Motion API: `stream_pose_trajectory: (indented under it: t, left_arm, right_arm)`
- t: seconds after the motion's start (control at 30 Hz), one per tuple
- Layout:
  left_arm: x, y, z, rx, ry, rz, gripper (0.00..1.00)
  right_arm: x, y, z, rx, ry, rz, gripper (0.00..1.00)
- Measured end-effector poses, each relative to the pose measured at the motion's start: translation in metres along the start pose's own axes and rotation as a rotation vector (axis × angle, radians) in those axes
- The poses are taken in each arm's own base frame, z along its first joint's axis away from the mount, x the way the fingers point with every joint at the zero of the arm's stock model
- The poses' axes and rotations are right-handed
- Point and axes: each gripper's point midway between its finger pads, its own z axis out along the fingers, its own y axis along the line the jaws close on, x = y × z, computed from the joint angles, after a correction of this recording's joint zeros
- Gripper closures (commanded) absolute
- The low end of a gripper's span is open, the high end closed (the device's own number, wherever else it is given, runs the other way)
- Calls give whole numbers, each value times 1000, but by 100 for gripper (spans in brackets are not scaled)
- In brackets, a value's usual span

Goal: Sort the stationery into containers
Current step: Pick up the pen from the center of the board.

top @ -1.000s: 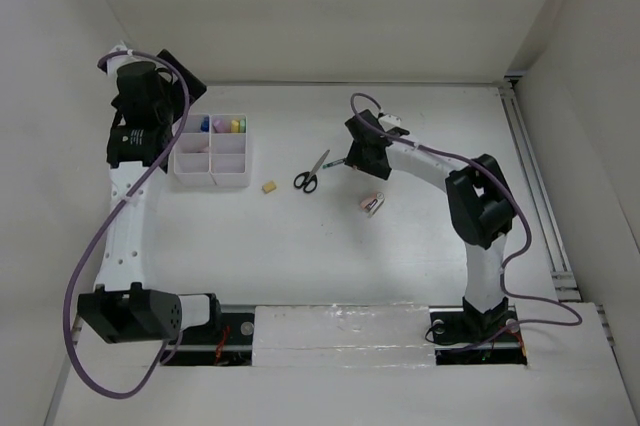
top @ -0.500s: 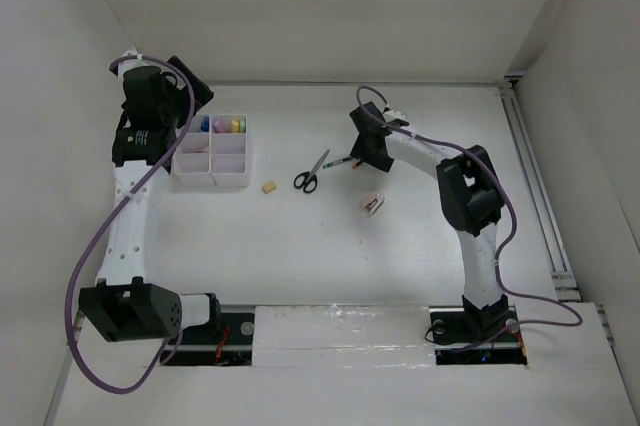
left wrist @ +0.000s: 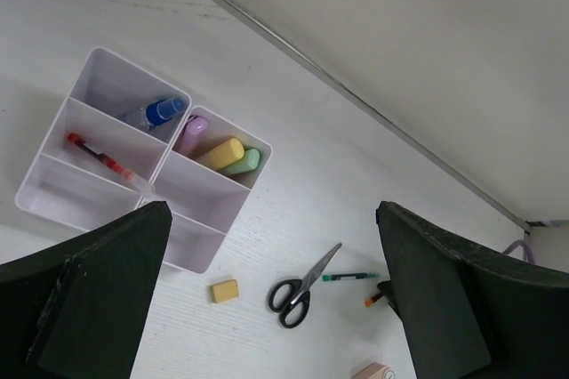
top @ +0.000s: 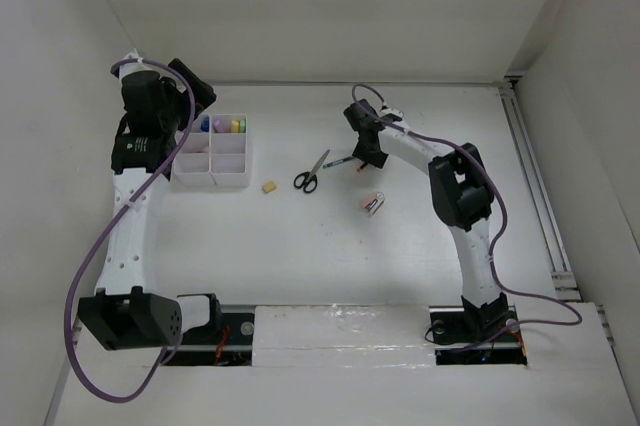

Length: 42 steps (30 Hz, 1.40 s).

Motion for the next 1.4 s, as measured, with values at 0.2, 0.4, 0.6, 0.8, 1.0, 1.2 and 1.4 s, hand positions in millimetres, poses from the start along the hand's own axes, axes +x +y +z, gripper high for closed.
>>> stream_pose_trajectory:
  t: [0.2, 0.4, 0.6, 0.8, 1.0, 1.2, 1.4]
  left_arm:
    - [-2, -1, 0, 6, -6, 0, 0]
    - [-2, -3, -1, 12, -7, -1, 0]
    - [7, -18, -4, 100, 47, 5, 0]
    - [40, -61, -2, 379, 221, 18, 0]
    - [90, -74, 0, 579, 427, -25, 0]
    - [112, -78, -9, 684, 510, -54, 0]
    - [117, -85, -20, 780, 543, -68, 0]
  right_arm:
    - [1, -10, -1, 55, -13, -8, 79]
    - [3, -16, -1, 58, -25, 20, 100]
    - [8, -38, -9, 52, -21, 33, 100]
    - [11, -61, -49, -31, -54, -131, 100]
    - [-5, 16, -138, -575, -175, -353, 100]
    - [-2, 88, -236, -1026, -287, -515, 100]
    - [23, 148, -301, -1292, -294, -614, 100]
